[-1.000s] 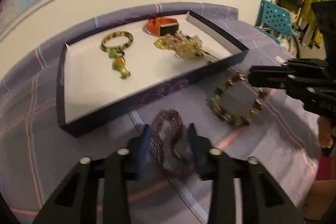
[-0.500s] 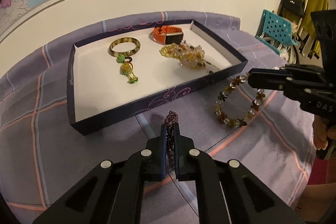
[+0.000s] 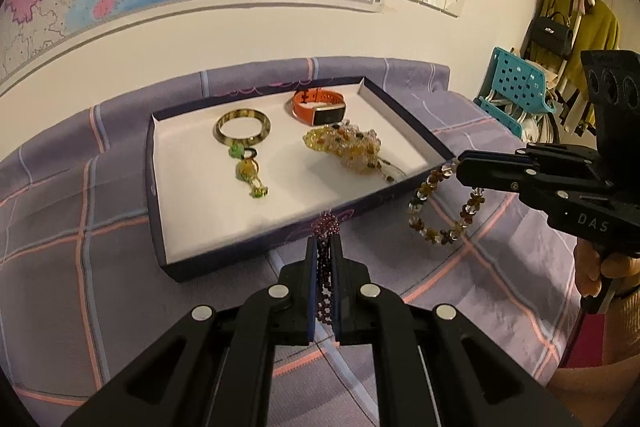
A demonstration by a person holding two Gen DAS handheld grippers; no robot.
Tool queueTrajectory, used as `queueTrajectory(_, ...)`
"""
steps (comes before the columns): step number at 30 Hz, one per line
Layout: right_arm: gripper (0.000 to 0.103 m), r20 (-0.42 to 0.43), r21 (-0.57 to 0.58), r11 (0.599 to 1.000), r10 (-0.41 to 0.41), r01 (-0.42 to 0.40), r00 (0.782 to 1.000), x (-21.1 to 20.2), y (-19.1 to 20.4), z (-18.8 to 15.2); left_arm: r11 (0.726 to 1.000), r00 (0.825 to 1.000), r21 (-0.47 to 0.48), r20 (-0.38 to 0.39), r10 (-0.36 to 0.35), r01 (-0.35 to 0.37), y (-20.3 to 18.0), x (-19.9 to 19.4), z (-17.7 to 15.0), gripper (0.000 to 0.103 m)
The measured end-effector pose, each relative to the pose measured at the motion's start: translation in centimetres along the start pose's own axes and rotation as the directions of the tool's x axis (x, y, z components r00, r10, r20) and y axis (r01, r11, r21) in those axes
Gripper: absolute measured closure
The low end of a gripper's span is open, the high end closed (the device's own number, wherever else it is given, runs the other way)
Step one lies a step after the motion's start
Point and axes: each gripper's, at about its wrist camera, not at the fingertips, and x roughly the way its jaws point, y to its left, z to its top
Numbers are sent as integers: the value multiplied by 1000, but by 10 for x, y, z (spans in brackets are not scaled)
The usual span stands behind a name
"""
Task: Organize jewelry
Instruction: 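Lift the dark red necklace with the left tool while the right tool lifts the amber bracelet, then carry the dark red necklace and amber bracelet over the white tray with both tools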
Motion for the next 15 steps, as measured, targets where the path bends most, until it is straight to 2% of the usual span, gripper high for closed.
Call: queueTrajectory(15,94,50,-16,1000,-15,15,999,0,-8,35,1000,1000,-4,23,21,-21,8,5,22,98)
